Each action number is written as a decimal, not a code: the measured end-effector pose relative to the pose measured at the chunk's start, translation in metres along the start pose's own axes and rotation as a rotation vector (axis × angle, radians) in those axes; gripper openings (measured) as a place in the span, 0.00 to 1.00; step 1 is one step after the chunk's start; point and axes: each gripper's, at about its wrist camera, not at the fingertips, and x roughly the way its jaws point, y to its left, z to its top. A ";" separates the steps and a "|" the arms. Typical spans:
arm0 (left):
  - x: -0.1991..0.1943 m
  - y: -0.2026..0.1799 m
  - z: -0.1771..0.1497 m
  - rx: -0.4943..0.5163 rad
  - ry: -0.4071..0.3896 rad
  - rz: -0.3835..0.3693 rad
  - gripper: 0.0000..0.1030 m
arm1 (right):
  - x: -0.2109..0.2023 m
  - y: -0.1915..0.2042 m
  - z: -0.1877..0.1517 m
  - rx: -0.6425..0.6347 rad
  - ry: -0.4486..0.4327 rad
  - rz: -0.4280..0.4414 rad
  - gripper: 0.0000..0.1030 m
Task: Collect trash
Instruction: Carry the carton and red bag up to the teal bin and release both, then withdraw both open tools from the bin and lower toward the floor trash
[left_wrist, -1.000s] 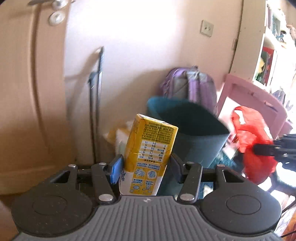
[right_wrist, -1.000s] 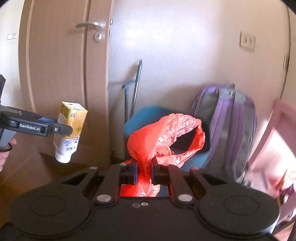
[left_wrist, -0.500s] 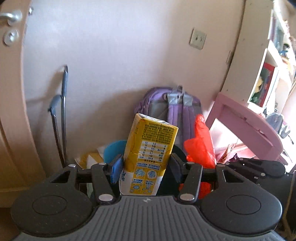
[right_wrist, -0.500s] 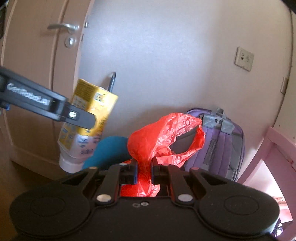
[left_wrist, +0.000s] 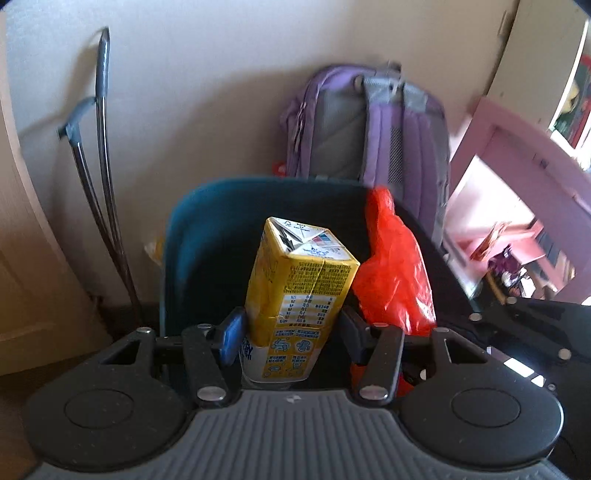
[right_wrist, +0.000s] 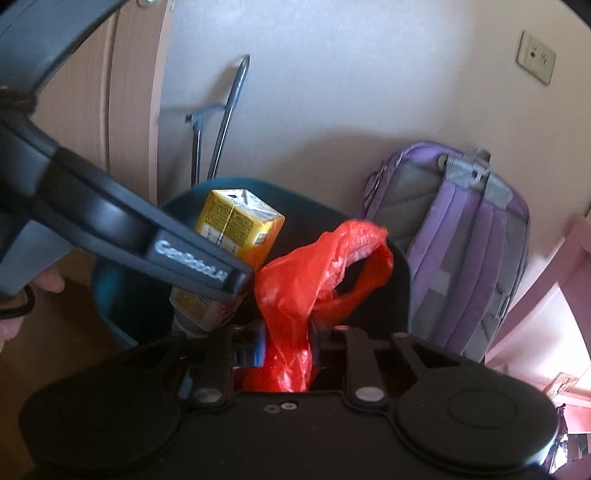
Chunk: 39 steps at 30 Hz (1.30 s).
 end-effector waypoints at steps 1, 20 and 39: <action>0.002 0.000 -0.001 -0.005 0.004 0.004 0.53 | 0.000 0.001 -0.002 -0.007 0.005 0.000 0.27; -0.082 -0.022 -0.021 0.074 -0.088 -0.016 0.66 | -0.070 -0.001 -0.004 0.045 -0.074 0.011 0.47; -0.179 -0.004 -0.116 0.219 -0.147 -0.036 0.80 | -0.151 0.042 -0.054 0.122 -0.073 0.110 0.59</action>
